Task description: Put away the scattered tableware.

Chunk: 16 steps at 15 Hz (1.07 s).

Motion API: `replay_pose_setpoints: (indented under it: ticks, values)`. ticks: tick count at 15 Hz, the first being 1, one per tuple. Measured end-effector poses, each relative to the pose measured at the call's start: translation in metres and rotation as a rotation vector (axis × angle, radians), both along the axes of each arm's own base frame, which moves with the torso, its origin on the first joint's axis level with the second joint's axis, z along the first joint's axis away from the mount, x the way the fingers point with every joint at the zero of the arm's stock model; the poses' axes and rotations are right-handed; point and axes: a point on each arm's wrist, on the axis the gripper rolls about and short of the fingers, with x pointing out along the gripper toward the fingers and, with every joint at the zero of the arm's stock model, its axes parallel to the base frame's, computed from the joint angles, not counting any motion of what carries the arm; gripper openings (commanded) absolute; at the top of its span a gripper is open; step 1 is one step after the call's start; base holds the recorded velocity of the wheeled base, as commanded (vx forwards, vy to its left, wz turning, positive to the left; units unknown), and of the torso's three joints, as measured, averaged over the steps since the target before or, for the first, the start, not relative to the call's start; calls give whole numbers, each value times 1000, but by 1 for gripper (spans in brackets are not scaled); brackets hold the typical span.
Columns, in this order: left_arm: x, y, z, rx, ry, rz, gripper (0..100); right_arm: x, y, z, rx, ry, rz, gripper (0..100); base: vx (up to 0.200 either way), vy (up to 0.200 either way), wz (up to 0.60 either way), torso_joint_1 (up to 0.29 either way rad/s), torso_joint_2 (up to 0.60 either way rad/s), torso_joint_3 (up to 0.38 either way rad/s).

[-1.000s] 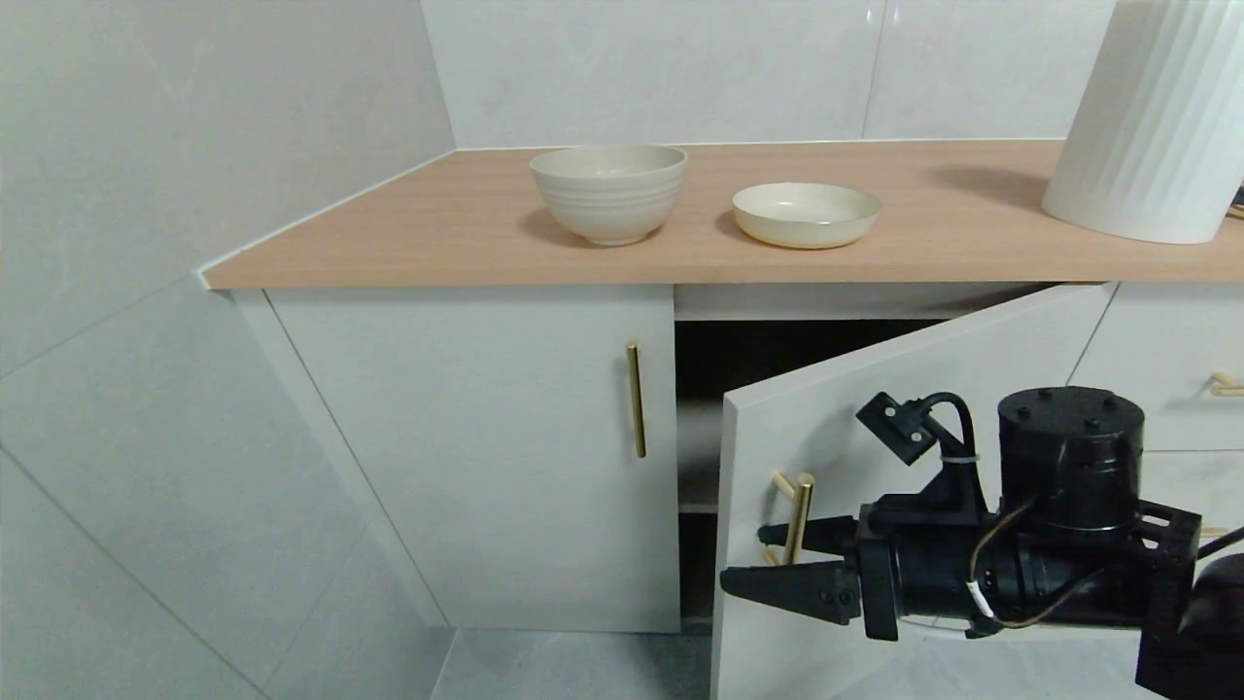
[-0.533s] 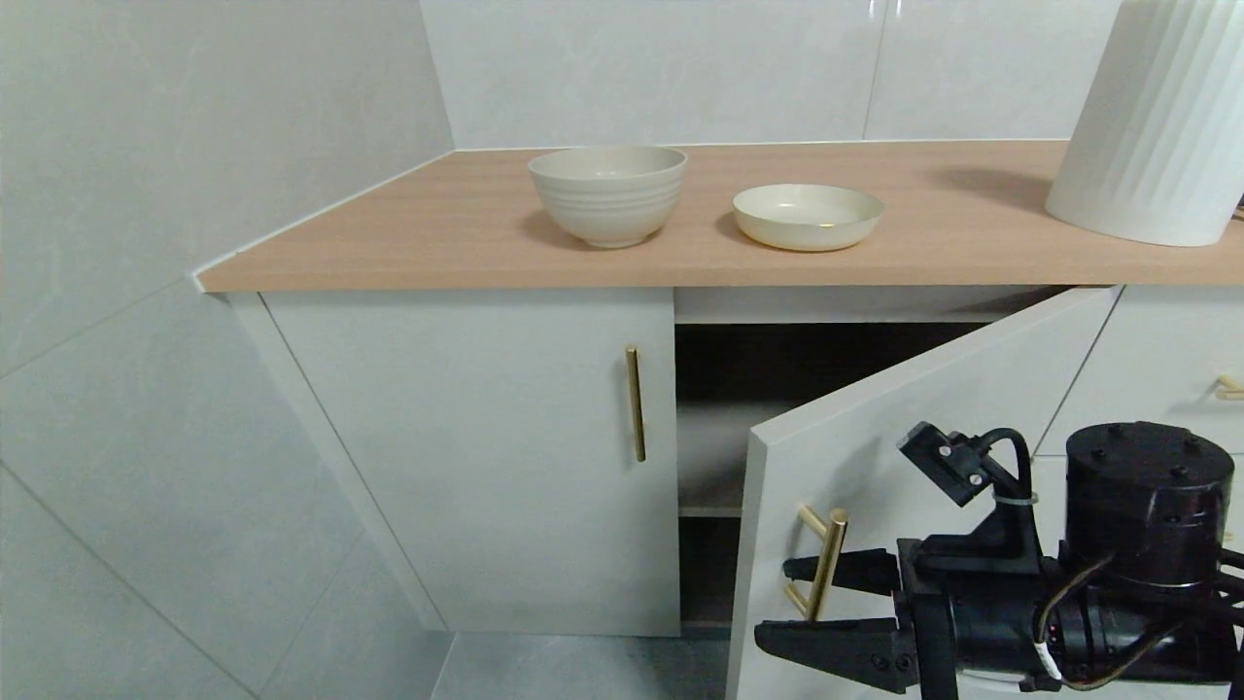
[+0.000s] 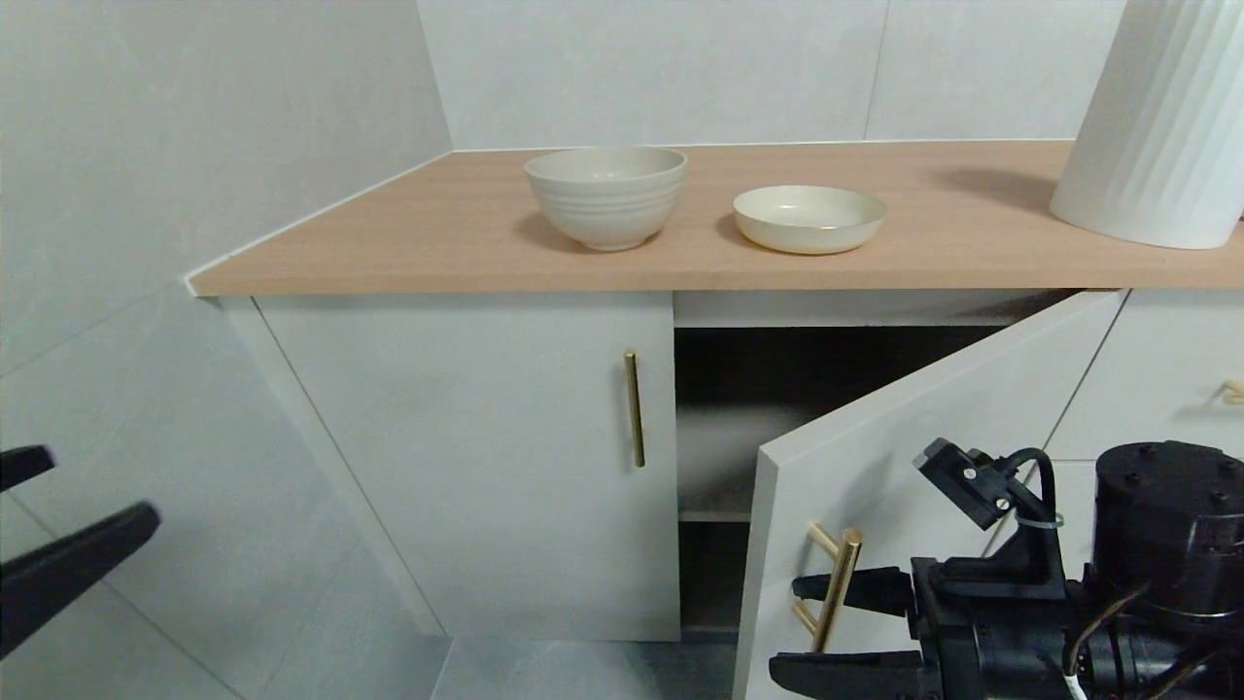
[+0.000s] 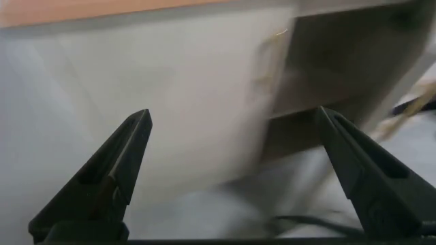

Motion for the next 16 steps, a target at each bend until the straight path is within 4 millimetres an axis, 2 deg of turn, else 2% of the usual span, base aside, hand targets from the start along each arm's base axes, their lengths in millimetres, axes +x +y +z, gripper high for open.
replay_pose_setpoints:
  ticks: [2, 5, 8, 11, 12, 16]
  values:
    - [37, -18, 8, -100, 107, -159, 100, -2, -1, 1, 2, -2, 1, 100, 0, 0, 0, 0, 0, 0]
    - [89, -63, -2, -233, 287, -341, 100, -2, -1, 0, 1, -1, 3, 100, 0, 0, 0, 0, 0, 0]
    - [133, -103, -28, -281, 292, -406, 100, -2, -2, 0, 1, 0, 5, 100, 0, 0, 0, 0, 0, 0]
    - [152, -128, -68, -277, 289, -389, 100, -2, -2, 0, 2, -1, 5, 100, 0, 0, 0, 0, 0, 0]
    - [156, -137, -77, -268, 262, -370, 0, -3, -2, 0, 1, -4, 6, 100, 0, 0, 0, 0, 0, 0]
    - [158, -172, -107, -227, 243, -330, 0, -3, -2, -1, -4, -14, 8, 100, 0, 0, 0, 0, 0, 0]
